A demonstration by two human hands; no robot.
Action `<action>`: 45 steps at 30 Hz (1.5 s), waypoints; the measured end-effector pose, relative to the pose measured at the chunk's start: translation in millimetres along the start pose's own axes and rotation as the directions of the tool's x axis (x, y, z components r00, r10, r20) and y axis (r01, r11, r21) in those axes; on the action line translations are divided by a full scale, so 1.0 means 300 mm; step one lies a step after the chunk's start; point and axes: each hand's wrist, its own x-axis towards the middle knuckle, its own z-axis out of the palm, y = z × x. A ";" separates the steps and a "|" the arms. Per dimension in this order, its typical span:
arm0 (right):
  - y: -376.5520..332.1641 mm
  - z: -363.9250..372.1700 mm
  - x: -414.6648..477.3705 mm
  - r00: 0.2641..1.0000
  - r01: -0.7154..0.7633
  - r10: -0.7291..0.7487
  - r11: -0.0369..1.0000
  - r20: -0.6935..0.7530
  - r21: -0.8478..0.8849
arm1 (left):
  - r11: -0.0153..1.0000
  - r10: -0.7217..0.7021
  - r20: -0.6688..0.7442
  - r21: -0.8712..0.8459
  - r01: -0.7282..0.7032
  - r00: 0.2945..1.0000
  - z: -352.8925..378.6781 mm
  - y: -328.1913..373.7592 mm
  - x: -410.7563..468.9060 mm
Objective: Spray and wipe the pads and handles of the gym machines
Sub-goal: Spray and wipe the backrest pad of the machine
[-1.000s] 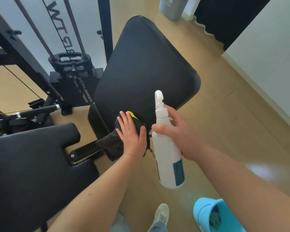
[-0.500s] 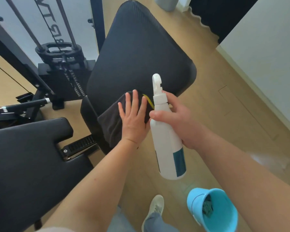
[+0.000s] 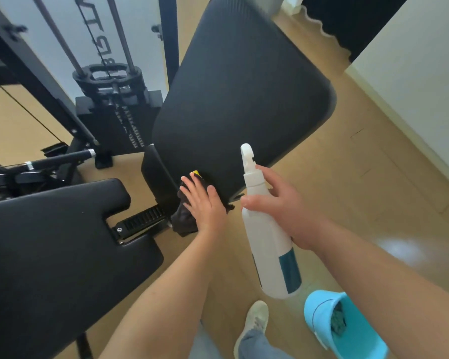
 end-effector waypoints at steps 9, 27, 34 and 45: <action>-0.088 0.069 0.100 1.000 0.008 -0.011 0.996 -0.028 -0.091 | 0.911 0.123 0.283 0.349 -0.222 0.951 -0.028 0.069 -0.054; -0.087 0.337 0.410 0.988 -0.143 0.140 0.988 -0.062 -0.049 | 0.977 0.171 0.009 -0.129 -0.168 0.985 -0.287 0.009 0.709; -0.072 0.339 0.384 0.985 -0.155 0.148 0.986 -0.093 -0.068 | 0.983 0.155 -0.016 -0.097 -0.156 0.988 -0.207 -0.051 0.557; -0.025 0.324 0.258 0.969 -0.229 0.211 0.963 -0.131 -0.139 | 0.979 -0.134 0.138 -0.133 0.153 0.981 -0.152 -0.069 0.143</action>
